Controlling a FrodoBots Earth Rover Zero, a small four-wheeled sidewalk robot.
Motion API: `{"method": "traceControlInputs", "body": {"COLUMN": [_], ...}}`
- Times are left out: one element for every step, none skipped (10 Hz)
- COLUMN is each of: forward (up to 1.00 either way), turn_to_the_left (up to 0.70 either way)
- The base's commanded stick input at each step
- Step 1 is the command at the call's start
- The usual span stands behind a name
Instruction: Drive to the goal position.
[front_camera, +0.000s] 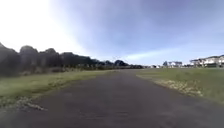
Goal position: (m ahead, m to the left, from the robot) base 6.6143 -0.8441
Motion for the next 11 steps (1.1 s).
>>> {"method": "traceControlInputs", "body": {"forward": [1.0,1.0,1.0,1.0,1.0,1.0,1.0,1.0,1.0,1.0,1.0], "turn_to_the_left": [0.0,0.0,0.0,0.0,0.0,0.0,0.0,0.0,0.0,0.0,0.0]}}
